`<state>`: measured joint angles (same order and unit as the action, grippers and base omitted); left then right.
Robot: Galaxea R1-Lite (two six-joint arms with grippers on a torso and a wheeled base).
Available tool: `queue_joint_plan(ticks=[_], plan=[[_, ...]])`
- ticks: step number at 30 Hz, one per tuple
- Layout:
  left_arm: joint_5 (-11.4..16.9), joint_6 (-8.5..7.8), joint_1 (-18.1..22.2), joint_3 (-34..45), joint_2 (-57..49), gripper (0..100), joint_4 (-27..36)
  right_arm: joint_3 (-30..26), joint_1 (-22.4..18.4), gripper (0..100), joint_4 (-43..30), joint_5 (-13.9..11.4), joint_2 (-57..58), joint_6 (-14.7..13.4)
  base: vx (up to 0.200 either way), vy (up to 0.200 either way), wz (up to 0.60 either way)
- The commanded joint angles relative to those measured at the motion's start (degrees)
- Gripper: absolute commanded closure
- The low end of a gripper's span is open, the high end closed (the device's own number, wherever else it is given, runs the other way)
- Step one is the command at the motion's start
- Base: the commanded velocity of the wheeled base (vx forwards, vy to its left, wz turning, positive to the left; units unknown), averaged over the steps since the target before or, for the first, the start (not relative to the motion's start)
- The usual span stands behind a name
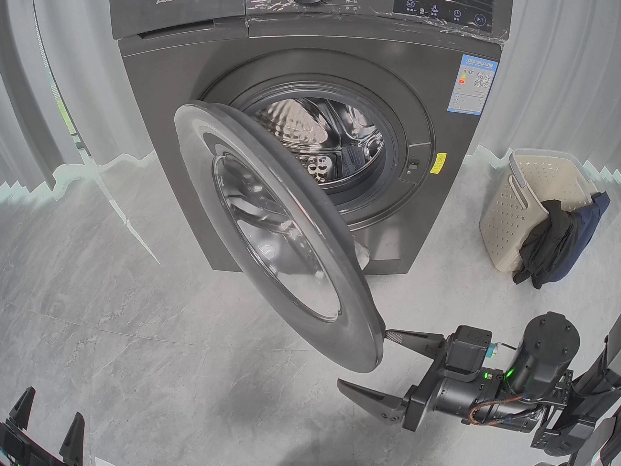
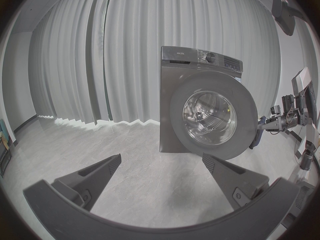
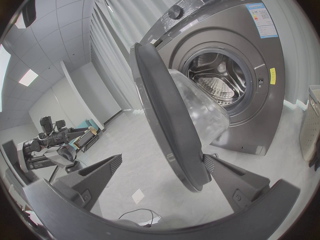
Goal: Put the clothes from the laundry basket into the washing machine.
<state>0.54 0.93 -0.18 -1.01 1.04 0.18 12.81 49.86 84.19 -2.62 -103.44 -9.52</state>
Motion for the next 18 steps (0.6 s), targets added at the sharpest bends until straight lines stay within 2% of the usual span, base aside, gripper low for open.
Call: queue_joint_plan(ticks=[1, 4, 6, 7, 11, 13, 18], plan=[[0.0, 0.04, 0.0, 0.9, -1.0, 0, 0.0, -2.5, 0.2, 0, 0.5, 0.0, 2.4, -0.1, 0.0, 0.0, 0.0], [0.0, -0.05, 0.1, 0.9, -1.0, 0, 0.0, -6.0, -2.6, 0, -0.1, 0.0, 6.0, 0.0, 0.0, 0.0, 0.0], [0.0, -0.05, 0.1, 0.9, -1.0, 0, 0.0, -7.6, -6.6, 0, -0.2, -0.1, 7.5, 0.2, 0.0, 0.0, 0.0], [0.0, -0.14, 0.0, 0.9, -1.0, 0, 0.0, -8.3, -9.9, 0, -0.3, -0.4, 8.5, 0.3, 0.0, 0.0, 0.0], [0.0, -0.14, 0.0, 0.9, -1.0, 0, 0.0, -7.3, -17.8, 0, -0.5, -0.8, 8.3, 0.3, 0.0, 0.0, 0.0], [0.0, -0.14, 0.0, 0.9, -1.0, 0, 0.0, -5.4, -19.8, 0, -0.9, -0.7, 7.2, 0.1, 0.0, 0.0, 0.0], [0.0, -0.14, 0.0, 0.9, -1.0, 0, 0.0, 0.1, -20.9, 0, -0.4, 0.1, -0.4, -0.1, 0.0, 0.0, 0.0]])
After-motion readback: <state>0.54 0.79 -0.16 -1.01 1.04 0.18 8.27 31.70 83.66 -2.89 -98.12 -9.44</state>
